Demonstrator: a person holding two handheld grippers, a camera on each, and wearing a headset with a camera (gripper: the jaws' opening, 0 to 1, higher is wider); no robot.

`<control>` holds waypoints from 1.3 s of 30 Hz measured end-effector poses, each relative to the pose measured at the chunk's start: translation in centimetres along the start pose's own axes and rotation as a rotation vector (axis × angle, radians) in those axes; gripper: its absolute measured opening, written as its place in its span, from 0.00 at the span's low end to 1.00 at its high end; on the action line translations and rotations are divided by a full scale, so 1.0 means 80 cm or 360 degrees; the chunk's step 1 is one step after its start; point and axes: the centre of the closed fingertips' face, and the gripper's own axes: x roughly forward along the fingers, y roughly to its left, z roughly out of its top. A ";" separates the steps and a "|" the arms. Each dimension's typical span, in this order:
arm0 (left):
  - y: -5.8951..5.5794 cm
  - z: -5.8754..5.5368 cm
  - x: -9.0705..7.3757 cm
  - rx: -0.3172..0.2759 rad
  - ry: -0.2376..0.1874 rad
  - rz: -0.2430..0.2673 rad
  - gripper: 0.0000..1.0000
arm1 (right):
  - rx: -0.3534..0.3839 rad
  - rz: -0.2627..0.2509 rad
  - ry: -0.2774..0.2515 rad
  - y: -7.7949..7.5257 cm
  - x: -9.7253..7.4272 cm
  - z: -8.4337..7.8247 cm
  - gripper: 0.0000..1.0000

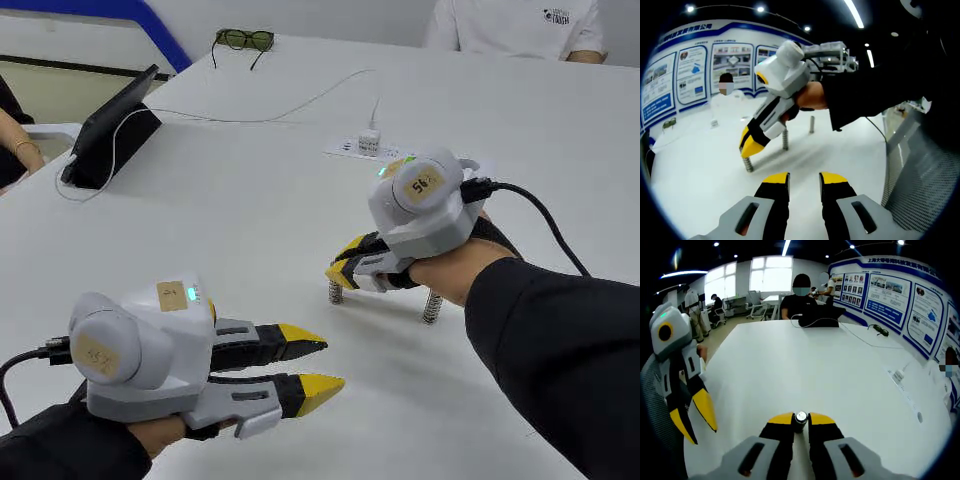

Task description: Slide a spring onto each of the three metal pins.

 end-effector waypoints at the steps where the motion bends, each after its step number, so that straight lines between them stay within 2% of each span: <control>1: 0.000 0.000 0.000 0.0000 0.0001 -0.0001 0.24 | 0.0000 0.0001 -0.0003 0.000 0.000 0.000 0.12; 12: 0.001 0.000 -0.001 0.0005 0.0004 0.0001 0.25 | 0.0009 -0.0014 -0.0007 0.000 -0.005 0.001 0.14; 25: 0.008 0.002 -0.004 0.0003 -0.0002 0.0034 0.27 | 0.0004 -0.0052 -0.0080 0.002 -0.032 0.011 0.16; 39: 0.012 0.005 -0.003 -0.0002 -0.0013 0.0051 0.31 | 0.0028 -0.0063 -0.0198 0.019 -0.069 0.016 0.19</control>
